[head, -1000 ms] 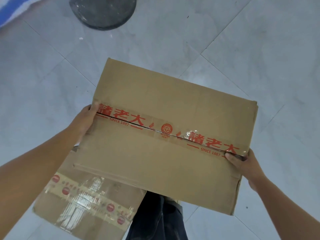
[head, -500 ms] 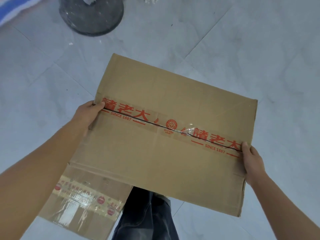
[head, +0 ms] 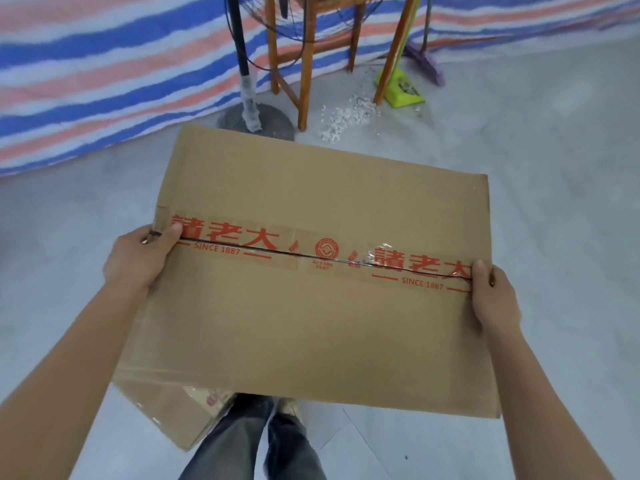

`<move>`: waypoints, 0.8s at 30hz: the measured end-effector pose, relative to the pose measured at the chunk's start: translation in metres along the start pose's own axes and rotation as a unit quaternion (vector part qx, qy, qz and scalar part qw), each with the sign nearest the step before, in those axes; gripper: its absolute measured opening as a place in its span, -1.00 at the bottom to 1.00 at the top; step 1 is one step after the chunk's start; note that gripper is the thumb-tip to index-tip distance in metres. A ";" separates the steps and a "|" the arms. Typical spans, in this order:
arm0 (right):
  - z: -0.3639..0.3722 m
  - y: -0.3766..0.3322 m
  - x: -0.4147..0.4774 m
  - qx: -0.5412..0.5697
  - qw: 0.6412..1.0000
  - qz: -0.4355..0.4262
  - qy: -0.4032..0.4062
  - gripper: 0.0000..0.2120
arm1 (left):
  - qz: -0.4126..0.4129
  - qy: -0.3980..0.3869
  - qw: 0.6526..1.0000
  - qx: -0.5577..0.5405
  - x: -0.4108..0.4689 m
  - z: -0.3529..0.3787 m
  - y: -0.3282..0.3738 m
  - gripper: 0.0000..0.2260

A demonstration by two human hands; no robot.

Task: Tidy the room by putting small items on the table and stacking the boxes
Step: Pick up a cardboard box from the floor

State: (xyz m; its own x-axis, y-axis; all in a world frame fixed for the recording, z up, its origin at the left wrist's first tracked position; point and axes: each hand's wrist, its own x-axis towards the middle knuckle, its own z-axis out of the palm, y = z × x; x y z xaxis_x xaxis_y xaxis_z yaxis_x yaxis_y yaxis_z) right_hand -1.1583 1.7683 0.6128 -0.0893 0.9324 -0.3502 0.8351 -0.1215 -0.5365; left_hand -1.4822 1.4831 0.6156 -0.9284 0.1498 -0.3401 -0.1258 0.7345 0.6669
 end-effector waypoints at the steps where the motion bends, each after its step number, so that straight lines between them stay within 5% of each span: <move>1: 0.000 -0.011 -0.006 -0.009 1.000 -0.021 -0.007 -0.52 | -0.005 0.024 1.000 0.000 -0.009 -0.016 -0.005 -0.62; 12: 0.069 -0.161 -0.141 -0.111 0.939 -0.271 -0.178 -0.50 | -0.175 0.193 0.964 -0.058 -0.132 -0.232 -0.129 -0.54; 24: 0.228 -0.206 -0.515 -0.209 0.757 -0.506 -0.356 -0.43 | -0.400 0.426 0.780 -0.222 -0.403 -0.398 -0.408 -0.67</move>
State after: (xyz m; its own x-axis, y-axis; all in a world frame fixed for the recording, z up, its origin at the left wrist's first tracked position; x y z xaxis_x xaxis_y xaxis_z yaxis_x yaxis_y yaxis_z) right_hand -1.4079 1.2357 0.7281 -0.9439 0.0384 -0.3279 0.2297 0.7899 -0.5686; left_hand -1.1959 0.8602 0.7444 -0.3617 -0.8725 -0.3284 -0.7180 0.0360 0.6951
